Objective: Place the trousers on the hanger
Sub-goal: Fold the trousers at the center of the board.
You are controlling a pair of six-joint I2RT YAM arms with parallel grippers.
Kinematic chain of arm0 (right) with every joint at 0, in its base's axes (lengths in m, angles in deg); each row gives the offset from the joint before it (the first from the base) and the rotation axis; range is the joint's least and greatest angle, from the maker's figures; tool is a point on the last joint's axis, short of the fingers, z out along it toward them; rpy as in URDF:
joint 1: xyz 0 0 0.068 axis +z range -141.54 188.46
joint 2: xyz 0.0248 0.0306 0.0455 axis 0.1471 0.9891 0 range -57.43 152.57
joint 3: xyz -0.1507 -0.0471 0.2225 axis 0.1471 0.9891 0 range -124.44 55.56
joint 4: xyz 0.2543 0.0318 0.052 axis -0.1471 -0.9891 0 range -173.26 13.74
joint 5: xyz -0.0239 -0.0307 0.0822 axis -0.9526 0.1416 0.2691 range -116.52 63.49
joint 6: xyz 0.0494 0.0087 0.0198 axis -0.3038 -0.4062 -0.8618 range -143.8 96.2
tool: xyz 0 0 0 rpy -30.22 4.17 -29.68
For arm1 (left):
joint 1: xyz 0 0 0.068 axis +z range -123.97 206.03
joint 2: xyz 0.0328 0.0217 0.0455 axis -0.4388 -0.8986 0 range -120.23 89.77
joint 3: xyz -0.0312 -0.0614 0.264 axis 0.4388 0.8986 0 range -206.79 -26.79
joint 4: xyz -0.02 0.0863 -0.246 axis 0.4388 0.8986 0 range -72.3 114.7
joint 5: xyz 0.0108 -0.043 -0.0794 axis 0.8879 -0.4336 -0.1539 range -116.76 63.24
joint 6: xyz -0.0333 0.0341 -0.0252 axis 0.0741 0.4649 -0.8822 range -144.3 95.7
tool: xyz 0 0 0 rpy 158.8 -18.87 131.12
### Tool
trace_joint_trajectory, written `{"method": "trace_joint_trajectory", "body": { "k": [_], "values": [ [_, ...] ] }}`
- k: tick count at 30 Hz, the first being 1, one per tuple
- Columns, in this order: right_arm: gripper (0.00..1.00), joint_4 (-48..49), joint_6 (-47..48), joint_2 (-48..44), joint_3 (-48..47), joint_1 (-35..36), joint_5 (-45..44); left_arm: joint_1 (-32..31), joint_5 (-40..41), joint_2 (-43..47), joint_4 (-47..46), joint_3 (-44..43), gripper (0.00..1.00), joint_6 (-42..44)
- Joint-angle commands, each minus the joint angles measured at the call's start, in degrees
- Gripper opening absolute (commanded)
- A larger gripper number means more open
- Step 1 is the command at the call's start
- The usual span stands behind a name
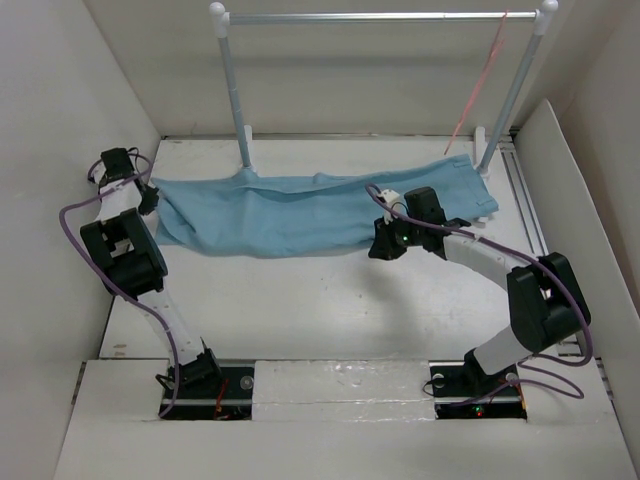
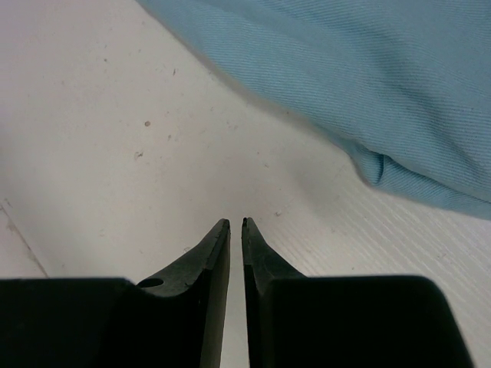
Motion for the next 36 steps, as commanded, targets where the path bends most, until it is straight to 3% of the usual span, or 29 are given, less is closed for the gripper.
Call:
{"method": "trace_joint_trajectory", "body": {
  "k": [1,8,14,16,17,18,21,24,28,29,32,36],
  "values": [
    [0.17,2.0,2.1,-0.3,-0.9,0.4,2.2,0.9,6.8,3.8,4.1,2.5,0.0,-1.4],
    [0.17,2.5,2.6,-0.7,0.1,-0.1,2.8,0.9,9.4,8.8,4.9,7.1,0.0,-0.2],
    [0.17,2.4,3.3,-0.3,-0.9,-0.7,4.4,0.9,9.6,4.2,7.5,7.9,0.0,-0.4],
    [0.17,2.1,3.6,-0.8,-0.8,-0.7,4.1,0.9,12.4,3.7,8.9,7.9,0.04,-0.3],
    [0.17,2.2,3.7,-0.9,-0.6,-0.7,4.0,0.9,13.5,3.9,9.3,7.9,0.08,-0.1],
    [0.17,2.2,3.6,-1.1,-0.6,-0.7,3.9,0.9,15.9,4.3,9.9,8.0,0.28,0.6],
    [0.17,2.7,3.3,-1.7,-0.1,-0.7,3.5,0.9,18.7,6.2,11.0,8.7,0.61,1.4],
    [0.2,3.2,3.1,-2.3,0.1,-1.7,3.7,0.9,18.9,9.6,10.8,11.1,0.71,1.2],
    [0.34,2.5,1.0,-4.6,-0.6,-4.9,2.0,0.9,18.9,17.0,10.7,14.7,0.72,0.3],
    [0.45,2.0,0.4,-5.8,-0.9,-6.0,1.3,0.9,18.9,18.6,10.5,16.9,0.72,-0.5],
    [0.63,1.4,-5.3,-8.0,-0.7,-14.5,0.5,0.9,19.6,26.4,7.9,23.8,0.72,-1.7],
    [0.76,5.5,-14.4,-8.0,1.9,-22.9,5.0,0.9,19.3,29.4,7.9,24.8,0.73,-1.7]
  ]
}}
